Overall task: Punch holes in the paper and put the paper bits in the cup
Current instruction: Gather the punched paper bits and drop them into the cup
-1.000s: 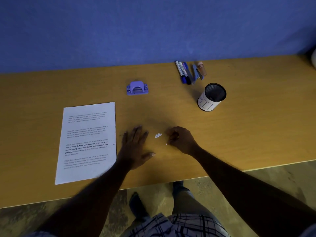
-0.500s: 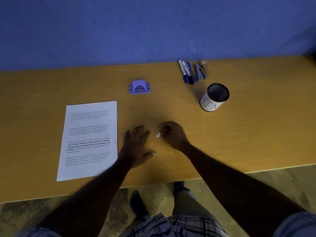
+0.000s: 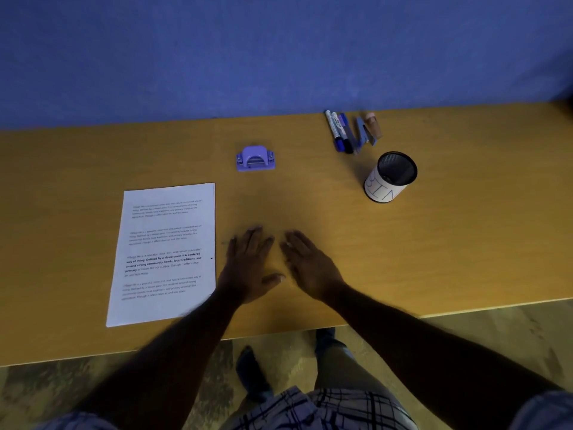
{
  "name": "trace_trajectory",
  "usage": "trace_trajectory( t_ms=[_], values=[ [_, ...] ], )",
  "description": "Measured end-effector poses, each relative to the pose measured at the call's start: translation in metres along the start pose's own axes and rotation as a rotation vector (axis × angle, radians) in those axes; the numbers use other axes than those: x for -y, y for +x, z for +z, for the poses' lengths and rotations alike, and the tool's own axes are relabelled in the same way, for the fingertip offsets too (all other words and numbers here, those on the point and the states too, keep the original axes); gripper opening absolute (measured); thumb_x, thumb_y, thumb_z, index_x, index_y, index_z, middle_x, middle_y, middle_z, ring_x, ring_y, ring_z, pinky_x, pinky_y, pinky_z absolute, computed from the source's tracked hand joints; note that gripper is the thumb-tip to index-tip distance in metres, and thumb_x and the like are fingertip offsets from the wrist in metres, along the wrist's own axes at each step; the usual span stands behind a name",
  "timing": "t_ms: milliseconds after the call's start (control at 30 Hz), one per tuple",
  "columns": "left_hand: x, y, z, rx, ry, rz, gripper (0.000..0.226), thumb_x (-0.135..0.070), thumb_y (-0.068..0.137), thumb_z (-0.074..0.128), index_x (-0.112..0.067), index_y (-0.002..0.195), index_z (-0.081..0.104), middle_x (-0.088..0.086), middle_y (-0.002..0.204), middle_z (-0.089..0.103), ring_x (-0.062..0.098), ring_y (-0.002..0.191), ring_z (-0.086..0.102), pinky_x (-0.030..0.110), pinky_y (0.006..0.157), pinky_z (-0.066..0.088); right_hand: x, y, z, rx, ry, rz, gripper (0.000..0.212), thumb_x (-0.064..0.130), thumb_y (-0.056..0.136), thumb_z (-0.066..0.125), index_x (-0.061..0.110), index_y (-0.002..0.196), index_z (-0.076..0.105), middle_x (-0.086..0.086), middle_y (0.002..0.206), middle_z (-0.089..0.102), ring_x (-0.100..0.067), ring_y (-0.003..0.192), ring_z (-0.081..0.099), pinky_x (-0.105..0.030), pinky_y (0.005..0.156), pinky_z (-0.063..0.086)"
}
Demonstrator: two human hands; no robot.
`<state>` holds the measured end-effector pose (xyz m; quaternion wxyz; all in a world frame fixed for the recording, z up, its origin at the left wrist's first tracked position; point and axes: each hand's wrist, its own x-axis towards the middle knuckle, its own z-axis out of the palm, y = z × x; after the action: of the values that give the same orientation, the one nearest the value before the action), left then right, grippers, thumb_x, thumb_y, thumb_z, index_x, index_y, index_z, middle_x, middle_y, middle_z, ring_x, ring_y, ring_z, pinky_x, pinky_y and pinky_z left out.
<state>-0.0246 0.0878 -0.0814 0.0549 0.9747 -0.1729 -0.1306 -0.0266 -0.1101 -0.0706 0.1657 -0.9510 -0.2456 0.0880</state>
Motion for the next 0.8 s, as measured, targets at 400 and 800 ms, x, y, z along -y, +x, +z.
trace_trajectory(
  t_ms=[400, 800],
  values=[
    [-0.003, -0.004, -0.003, -0.012, -0.009, 0.0, 0.095, -0.077, 0.08, 0.042, -0.019, 0.153, 0.026, 0.01, 0.164, 0.013, 0.032, 0.152, 0.01, 0.058, 0.119, 0.017, -0.01, 0.015, -0.013, -0.008, -0.228, -0.197, 0.022, 0.011, 0.084, 0.063, 0.005, 0.104, 0.07, -0.012, 0.112, 0.065, -0.026, 0.101, 0.06, -0.034, 0.076, 0.057],
    [-0.008, -0.007, -0.007, -0.005, -0.003, -0.013, 0.093, -0.075, 0.083, 0.043, -0.02, 0.154, 0.024, 0.009, 0.165, 0.011, 0.03, 0.153, 0.008, 0.055, 0.121, 0.016, -0.017, 0.03, -0.023, -0.083, 0.198, 0.141, 0.011, 0.012, 0.082, 0.069, 0.006, 0.092, 0.073, -0.009, 0.097, 0.072, -0.02, 0.088, 0.067, -0.029, 0.076, 0.052]
  ],
)
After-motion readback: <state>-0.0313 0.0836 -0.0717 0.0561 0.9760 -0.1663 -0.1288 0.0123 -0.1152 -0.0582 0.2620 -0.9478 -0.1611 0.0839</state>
